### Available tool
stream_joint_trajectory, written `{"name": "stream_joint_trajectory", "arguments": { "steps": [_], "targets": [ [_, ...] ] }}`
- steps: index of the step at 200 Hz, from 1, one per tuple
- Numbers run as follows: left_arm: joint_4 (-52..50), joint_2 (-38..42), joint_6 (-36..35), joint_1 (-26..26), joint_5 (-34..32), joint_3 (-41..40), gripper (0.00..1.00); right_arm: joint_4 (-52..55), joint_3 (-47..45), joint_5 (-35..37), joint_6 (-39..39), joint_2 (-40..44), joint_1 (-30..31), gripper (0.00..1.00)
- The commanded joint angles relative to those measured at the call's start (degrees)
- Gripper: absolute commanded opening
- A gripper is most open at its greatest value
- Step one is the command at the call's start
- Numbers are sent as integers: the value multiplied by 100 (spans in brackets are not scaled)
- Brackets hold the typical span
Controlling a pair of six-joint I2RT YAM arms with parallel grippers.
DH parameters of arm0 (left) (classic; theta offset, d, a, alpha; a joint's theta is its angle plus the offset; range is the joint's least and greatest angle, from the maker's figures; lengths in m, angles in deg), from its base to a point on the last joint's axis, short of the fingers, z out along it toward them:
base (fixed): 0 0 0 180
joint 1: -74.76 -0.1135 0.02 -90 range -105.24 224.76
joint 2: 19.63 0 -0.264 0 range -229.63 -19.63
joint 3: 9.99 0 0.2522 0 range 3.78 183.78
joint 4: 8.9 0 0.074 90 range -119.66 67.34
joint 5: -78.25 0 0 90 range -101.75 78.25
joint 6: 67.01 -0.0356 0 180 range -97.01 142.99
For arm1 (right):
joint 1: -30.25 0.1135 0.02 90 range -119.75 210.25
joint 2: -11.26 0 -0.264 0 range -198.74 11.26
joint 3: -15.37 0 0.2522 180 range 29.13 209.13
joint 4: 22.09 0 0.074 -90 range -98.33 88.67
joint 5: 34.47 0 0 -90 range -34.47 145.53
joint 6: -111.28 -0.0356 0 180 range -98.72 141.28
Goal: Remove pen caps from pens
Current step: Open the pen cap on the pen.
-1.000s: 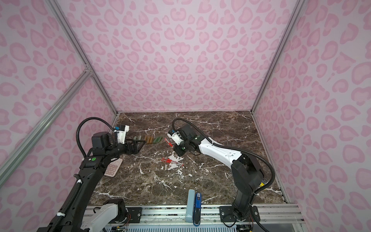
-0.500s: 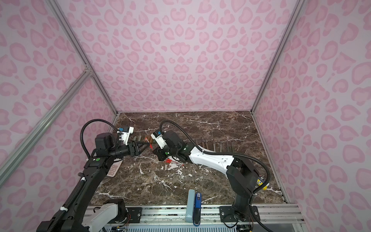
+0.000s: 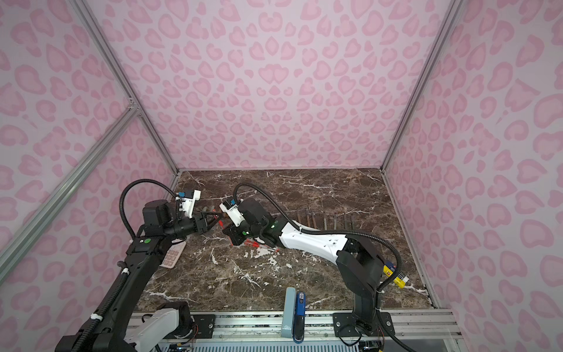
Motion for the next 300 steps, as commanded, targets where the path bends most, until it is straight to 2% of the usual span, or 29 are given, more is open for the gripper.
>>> {"name": "stream_joint_trajectory", "arguments": {
  "steps": [1, 32, 53, 81, 105, 115, 138, 148, 171, 230, 255, 300],
  "targets": [
    [175, 19, -68, 2, 17, -26, 24, -145, -75, -47, 30, -24, 34, 0],
    [34, 30, -50, -24, 25, 58, 19, -45, -52, -62, 22, -44, 35, 0],
    [163, 43, -81, -33, -35, -38, 4, -204, -175, -50, 21, -18, 39, 0],
    [64, 43, -26, -65, 22, 23, 4, -161, -123, -27, -4, -24, 42, 0],
    [228, 29, -16, -70, 0, -91, 4, -330, -124, 81, -29, -95, 58, 25],
    [167, 21, 4, -72, 4, -45, 4, -247, 11, 91, -31, -189, 58, 28],
    [125, 26, 38, -86, 60, 3, 4, -225, 167, 23, -39, -304, 68, 29],
    [232, 45, 27, -92, 32, -75, 4, -332, 149, 15, -14, -329, 66, 26],
    [108, 61, 0, -95, -32, -56, 4, -84, 315, -19, 80, -454, 69, 0],
    [-37, 89, -86, -147, -154, 45, 4, -261, -938, 1, -48, -132, 211, 0],
    [91, 48, -112, -157, -185, 3, 4, -726, -1737, 20, -238, 108, 329, 0],
    [-5, 9, -176, -165, -200, 16, 4, -792, -2203, 264, -295, 664, 309, 0]
  ]
}}
